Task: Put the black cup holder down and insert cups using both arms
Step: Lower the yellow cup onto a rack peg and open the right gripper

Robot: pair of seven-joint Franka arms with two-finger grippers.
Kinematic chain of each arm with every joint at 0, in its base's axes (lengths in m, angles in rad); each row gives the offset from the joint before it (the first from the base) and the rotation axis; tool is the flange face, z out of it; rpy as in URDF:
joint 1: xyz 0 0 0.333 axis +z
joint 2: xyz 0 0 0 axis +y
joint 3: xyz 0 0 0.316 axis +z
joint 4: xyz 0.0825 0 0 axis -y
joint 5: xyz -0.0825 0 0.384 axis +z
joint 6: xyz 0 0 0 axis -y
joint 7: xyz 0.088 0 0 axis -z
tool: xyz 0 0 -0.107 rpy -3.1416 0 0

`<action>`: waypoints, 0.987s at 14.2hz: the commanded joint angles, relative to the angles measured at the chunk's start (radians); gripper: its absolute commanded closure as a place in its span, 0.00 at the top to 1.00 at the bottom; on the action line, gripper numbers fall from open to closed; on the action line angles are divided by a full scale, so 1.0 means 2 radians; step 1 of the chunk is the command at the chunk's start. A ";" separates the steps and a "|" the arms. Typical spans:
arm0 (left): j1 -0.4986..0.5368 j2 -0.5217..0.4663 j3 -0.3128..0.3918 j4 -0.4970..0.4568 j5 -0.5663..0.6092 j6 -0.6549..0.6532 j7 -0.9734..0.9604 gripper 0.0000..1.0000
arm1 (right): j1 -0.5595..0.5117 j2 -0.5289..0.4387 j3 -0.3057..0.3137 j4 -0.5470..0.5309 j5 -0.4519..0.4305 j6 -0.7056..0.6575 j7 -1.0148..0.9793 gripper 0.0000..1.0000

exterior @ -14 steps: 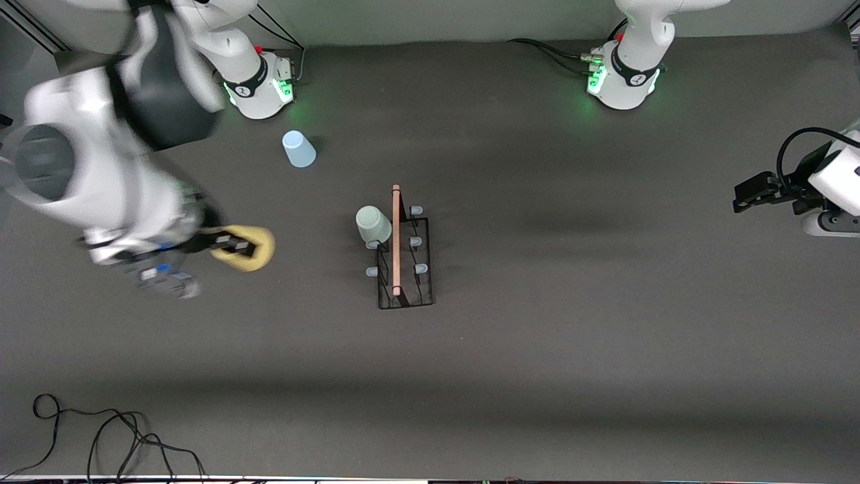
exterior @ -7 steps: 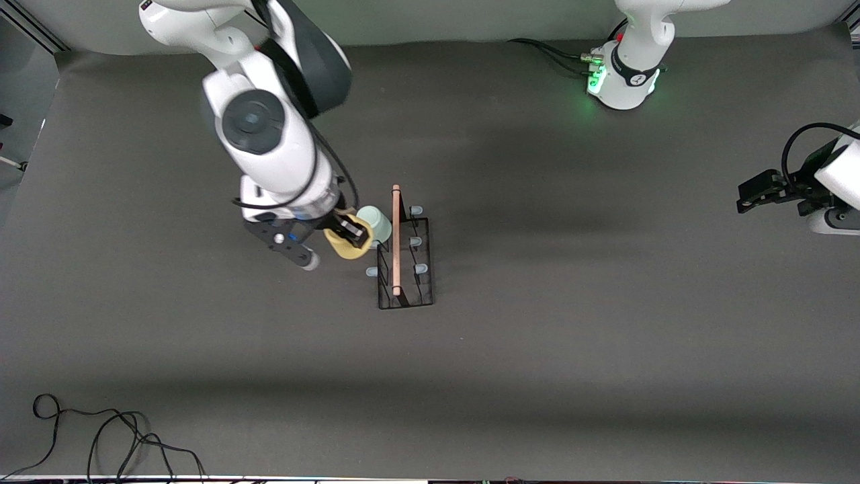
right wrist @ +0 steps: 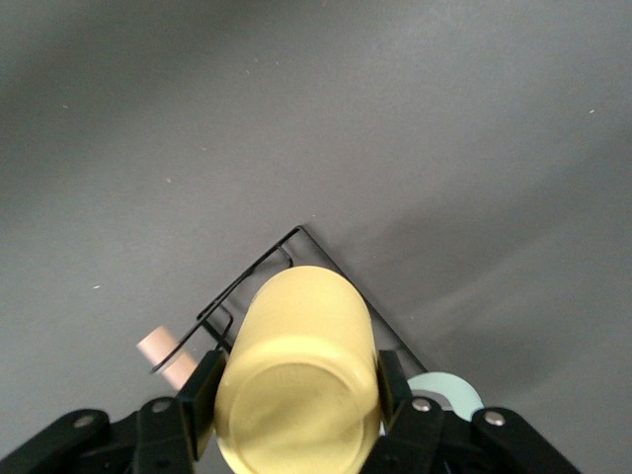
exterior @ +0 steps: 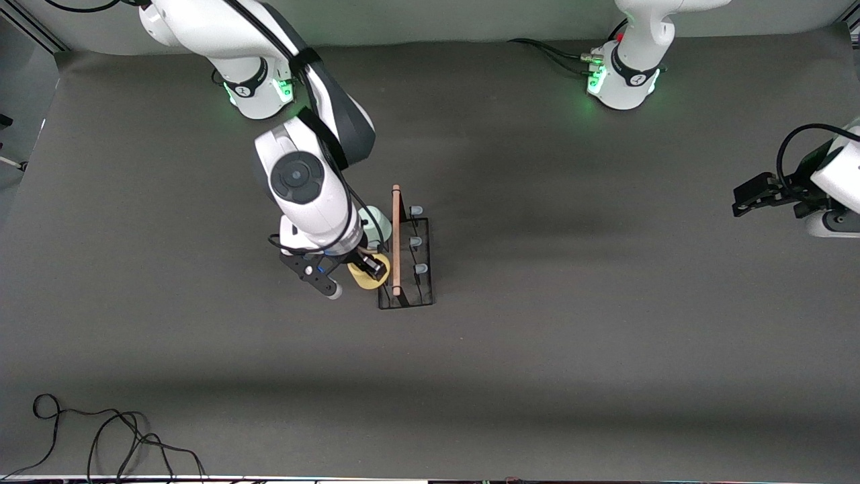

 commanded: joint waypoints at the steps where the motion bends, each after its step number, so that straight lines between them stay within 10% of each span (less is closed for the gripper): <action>1: -0.006 0.004 0.003 0.012 -0.001 -0.009 -0.008 1.00 | 0.013 0.015 -0.004 -0.011 0.001 0.031 0.019 0.00; 3: -0.006 0.004 0.003 0.011 -0.001 -0.009 -0.008 1.00 | 0.013 0.029 -0.004 -0.010 0.001 0.043 0.019 0.01; 4: -0.006 0.004 0.003 0.011 -0.001 -0.009 -0.008 1.00 | 0.012 0.031 -0.004 -0.009 0.002 0.042 0.019 0.61; 5: -0.006 0.004 0.003 0.011 -0.001 -0.009 -0.007 1.00 | 0.008 0.031 -0.005 -0.006 0.002 0.040 0.019 0.99; 14: -0.006 0.005 0.003 0.012 -0.001 -0.009 -0.007 1.00 | 0.006 -0.003 -0.007 0.182 0.004 -0.227 -0.001 1.00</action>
